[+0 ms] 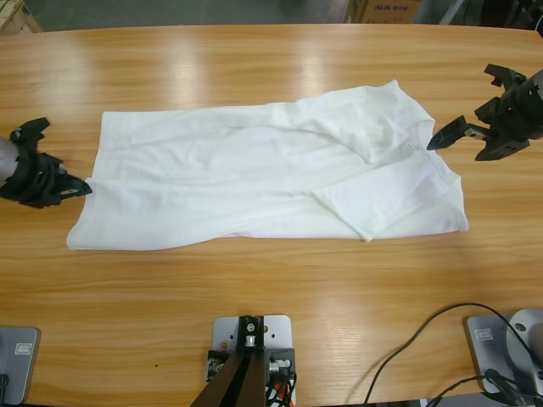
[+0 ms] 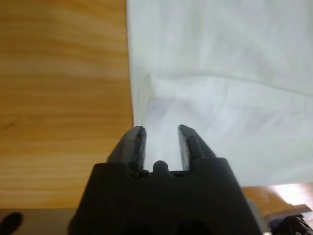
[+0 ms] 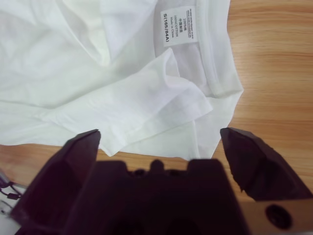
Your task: Fold clothes
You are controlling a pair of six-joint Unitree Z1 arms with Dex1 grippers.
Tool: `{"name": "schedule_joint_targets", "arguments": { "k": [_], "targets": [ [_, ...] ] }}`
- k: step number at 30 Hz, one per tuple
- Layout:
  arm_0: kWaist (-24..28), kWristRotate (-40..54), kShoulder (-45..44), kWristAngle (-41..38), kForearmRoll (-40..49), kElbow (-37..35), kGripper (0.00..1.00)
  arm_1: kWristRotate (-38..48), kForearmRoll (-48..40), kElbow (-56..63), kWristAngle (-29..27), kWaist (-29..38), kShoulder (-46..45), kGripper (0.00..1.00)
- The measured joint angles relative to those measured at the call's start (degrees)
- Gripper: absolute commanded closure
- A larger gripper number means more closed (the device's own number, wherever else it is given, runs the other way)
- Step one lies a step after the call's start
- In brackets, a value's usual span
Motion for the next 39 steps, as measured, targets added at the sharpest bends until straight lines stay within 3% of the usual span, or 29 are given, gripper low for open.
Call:
{"name": "schedule_joint_targets", "arguments": {
  "k": [14, 33, 34, 36, 39],
  "targets": [
    [-5.7, -13.4, -6.6, -0.8, -0.4, 8.9, 0.246, 0.0, 0.2, 0.1, 0.6, 0.0, -2.5, 0.0],
    [-7.0, -14.2, -3.7, -2.9, -5.8, 11.4, 0.249, -0.1, 0.7, 1.0, 1.1, 0.0, -3.2, 0.0],
    [-7.0, -14.2, -3.4, -2.9, -6.0, 11.4, 0.269, -0.1, 0.7, 1.0, 1.2, 0.0, -3.3, 0.0],
    [-7.0, -14.2, -2.9, -2.9, -6.2, 11.4, 0.456, -0.1, 0.7, 1.1, 1.4, 0.0, -3.4, 0.0],
    [-7.0, -14.2, -2.3, -2.9, -6.4, 11.4, 0.612, -0.1, 0.7, 1.1, 1.5, 0.0, -3.8, 0.0]
  ]
}}
